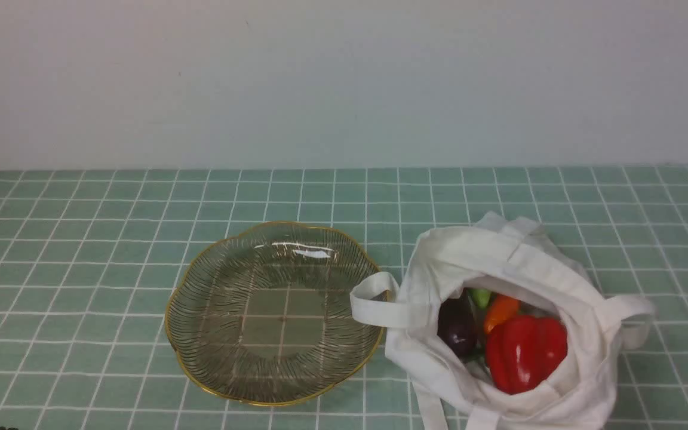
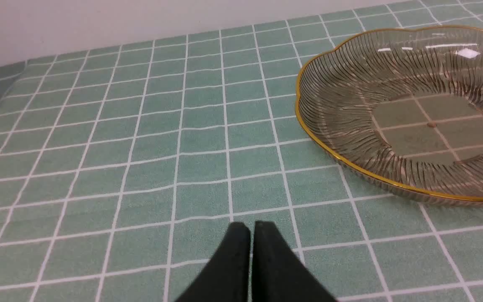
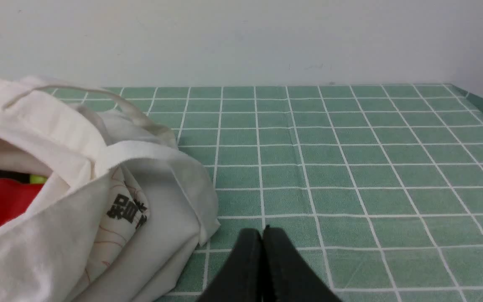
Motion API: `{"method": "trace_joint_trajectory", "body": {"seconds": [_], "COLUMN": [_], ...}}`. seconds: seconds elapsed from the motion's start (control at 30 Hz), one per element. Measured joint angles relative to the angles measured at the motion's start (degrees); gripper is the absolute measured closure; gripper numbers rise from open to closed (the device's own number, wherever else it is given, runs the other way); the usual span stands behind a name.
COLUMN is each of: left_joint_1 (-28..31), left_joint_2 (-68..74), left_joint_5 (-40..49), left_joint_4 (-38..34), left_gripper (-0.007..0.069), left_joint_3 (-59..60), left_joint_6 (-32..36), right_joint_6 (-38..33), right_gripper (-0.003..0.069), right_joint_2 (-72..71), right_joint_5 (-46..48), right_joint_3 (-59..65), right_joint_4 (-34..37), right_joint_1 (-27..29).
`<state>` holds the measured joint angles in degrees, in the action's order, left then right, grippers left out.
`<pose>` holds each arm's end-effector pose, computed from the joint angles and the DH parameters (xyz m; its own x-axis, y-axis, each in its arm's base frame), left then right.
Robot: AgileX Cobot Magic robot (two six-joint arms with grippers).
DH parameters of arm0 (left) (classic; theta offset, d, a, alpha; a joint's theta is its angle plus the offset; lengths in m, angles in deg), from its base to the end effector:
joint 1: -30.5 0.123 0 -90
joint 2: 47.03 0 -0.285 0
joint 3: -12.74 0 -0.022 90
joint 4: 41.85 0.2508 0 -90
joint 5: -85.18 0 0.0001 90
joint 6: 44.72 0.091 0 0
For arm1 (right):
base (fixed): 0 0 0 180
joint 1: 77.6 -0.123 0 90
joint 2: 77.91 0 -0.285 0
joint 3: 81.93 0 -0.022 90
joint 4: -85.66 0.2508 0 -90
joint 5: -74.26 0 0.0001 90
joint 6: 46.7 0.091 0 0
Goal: Take vegetables from cloth bag on blue coffee tablecloth place on plate.
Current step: 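Reach for the red bell pepper in the white bag with the right gripper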
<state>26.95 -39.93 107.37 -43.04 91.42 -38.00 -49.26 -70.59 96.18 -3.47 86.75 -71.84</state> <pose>0.0521 -0.0039 0.1705 -0.2996 0.1167 -0.9469 0.0992 0.9909 0.0907 0.0523 -0.0046 0.1720 -0.3049 0.0036 -0.9524 0.0854 0.9961 -0.0236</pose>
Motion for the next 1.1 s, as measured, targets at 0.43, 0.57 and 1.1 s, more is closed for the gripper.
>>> {"method": "trace_joint_trajectory", "body": {"seconds": [0.43,0.57,1.1], "left_joint_1": [0.0,0.0,0.0], "left_joint_2": [0.0,0.0,0.0], "left_joint_5": [0.0,0.0,0.0], "left_joint_4": [0.0,0.0,0.0], "left_gripper": [0.0632,0.0632,0.0632], "left_joint_3": [0.0,0.0,0.0], "left_joint_6": [0.0,0.0,0.0], "right_joint_6": [0.0,0.0,11.0], "right_gripper": [0.0673,0.0673,0.0673], "right_joint_2": [0.0,0.0,0.0], "right_joint_5": [0.0,0.0,-15.3], "right_joint_3": [0.0,0.0,0.5], "right_joint_4": [0.0,0.0,26.6], "right_joint_1": [0.0,0.0,0.0]}}
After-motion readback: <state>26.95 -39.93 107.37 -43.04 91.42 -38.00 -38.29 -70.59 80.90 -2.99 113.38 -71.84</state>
